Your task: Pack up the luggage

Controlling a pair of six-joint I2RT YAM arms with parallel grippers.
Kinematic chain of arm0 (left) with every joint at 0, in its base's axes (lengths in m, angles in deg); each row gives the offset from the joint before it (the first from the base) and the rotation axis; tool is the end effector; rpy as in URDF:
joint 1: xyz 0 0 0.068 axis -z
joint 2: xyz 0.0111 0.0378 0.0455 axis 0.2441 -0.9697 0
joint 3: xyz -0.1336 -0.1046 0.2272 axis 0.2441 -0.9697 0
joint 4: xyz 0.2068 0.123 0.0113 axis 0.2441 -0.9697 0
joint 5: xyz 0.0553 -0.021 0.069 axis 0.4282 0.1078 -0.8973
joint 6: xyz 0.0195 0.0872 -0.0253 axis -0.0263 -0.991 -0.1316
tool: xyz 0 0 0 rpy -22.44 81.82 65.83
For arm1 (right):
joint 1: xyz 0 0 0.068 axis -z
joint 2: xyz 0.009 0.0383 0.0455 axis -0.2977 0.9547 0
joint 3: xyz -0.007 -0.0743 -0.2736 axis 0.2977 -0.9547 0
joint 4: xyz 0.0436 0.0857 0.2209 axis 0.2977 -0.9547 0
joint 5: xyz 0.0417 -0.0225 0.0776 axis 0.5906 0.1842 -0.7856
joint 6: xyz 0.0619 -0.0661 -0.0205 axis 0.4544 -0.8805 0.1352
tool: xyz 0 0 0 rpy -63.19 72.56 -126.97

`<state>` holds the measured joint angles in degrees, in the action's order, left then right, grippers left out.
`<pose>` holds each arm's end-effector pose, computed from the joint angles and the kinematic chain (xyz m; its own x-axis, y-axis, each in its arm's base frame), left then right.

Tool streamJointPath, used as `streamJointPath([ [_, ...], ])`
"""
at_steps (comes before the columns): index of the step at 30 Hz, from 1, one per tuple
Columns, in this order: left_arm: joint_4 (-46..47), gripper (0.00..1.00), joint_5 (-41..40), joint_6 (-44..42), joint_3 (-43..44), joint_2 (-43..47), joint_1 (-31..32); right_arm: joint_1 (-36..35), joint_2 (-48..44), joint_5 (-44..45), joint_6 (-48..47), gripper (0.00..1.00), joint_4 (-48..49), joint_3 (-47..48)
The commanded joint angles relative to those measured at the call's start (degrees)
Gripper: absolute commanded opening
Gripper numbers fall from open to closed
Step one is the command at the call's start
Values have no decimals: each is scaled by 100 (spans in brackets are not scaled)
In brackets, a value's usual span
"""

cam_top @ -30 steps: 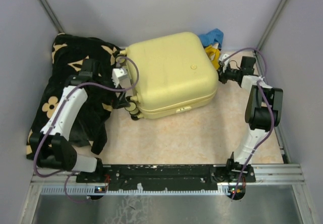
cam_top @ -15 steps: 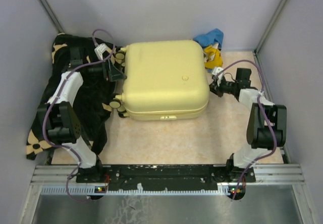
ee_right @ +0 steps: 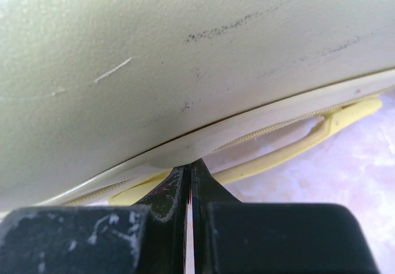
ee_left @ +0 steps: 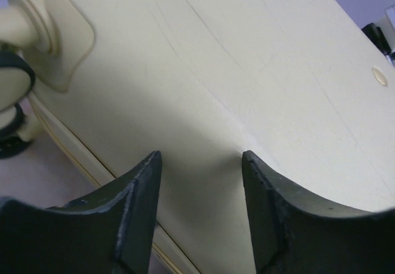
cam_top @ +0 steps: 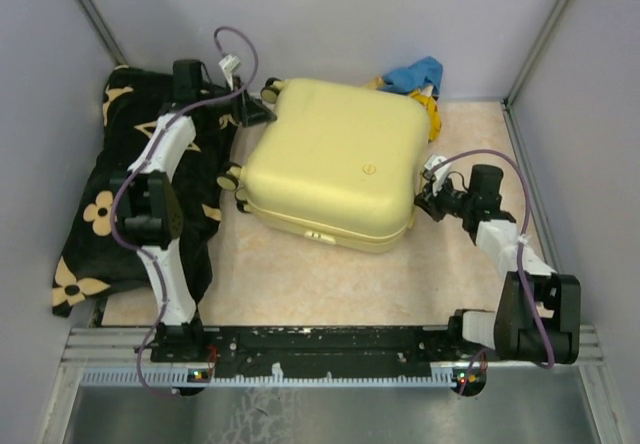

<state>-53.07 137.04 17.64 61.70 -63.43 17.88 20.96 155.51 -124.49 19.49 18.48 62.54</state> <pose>0.4754 -0.1066 0.3055 -0.4138 0.0603 -0.9084 0.8524 0.3762 -0.3633 0.2588 0.0449 0.2185 -0.1879 -0.3665 -0.9112 -0.7820 0.6171 -0.0870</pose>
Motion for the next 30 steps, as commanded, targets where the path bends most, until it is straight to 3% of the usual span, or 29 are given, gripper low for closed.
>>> streamJointPath([
  [1,-1125,51,-470,-575,1136,-1630,795,-742,-654,-693,826,0,495,-185],
  [5,-788,52,-1121,-386,1884,-1725,700,-1114,-977,-311,1193,0,652,-379],
  [8,-367,63,-1861,39,1786,-1239,444,-1518,-1158,174,1472,0,820,-541],
  [9,-310,72,-2104,228,1691,-1028,317,-1626,-1199,315,1568,0,861,-594],
  [12,-304,83,-2682,591,1004,-81,-70,-1812,-1324,640,1989,0,1048,-759],
  [16,258,100,-2854,1674,-686,1580,-759,-1892,-1434,939,2225,0,1168,-935],
  [20,56,100,-3894,1837,-1968,3194,-988,-1925,-1534,1030,2218,0,1216,-1066],
  [24,-499,100,-4733,2433,-2846,4009,-1034,-1940,-1576,1079,2122,0,1180,-1086],
  [30,-999,100,-4543,3904,-3592,4299,-1055,-1948,-1554,1058,1899,0,1067,-1004],
])
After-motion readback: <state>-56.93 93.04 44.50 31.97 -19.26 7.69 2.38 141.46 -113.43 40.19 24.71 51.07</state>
